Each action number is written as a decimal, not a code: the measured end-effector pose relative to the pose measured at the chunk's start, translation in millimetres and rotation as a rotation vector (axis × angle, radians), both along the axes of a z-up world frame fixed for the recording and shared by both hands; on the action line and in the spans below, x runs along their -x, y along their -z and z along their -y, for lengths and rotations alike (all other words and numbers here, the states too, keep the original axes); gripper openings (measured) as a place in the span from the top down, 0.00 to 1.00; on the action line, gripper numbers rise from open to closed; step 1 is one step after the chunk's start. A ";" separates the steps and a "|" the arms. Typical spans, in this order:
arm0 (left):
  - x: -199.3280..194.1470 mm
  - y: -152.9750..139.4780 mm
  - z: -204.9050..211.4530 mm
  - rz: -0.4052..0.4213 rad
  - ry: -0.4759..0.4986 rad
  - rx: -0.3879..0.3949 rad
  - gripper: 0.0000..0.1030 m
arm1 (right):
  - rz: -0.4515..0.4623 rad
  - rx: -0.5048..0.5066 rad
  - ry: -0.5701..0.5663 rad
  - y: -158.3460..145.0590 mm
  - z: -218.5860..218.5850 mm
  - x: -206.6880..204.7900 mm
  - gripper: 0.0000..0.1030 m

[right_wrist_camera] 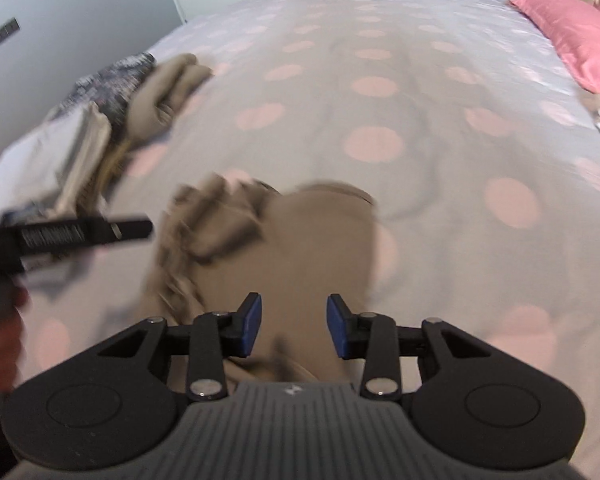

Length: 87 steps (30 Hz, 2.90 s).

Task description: Fold clothes

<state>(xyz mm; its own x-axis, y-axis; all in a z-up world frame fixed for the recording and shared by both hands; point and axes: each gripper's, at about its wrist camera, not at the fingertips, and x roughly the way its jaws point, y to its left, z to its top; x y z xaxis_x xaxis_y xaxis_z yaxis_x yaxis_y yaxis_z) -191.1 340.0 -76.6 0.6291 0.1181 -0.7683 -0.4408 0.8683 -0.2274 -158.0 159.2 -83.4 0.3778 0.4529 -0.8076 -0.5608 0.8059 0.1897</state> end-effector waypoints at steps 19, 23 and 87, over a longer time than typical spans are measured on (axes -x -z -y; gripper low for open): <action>-5.8 11.4 18.5 -0.084 0.047 -0.028 0.53 | -0.111 -0.061 -0.053 34.7 19.1 23.4 0.95; -2.0 9.3 13.2 -0.087 0.024 -0.018 0.53 | -0.111 -0.119 -0.100 23.6 18.5 35.8 0.95; -30.9 22.2 -12.8 0.069 -0.014 0.011 0.96 | -0.134 -0.047 0.008 45.4 24.8 -54.4 0.62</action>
<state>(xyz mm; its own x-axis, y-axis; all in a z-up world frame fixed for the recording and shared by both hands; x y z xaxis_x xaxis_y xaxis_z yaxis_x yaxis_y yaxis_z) -160.2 352.8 -98.7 0.6787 0.1188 -0.7247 -0.4358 0.8594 -0.2673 -103.6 134.4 -128.8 0.2717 0.4893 -0.8287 -0.5219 0.7984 0.3004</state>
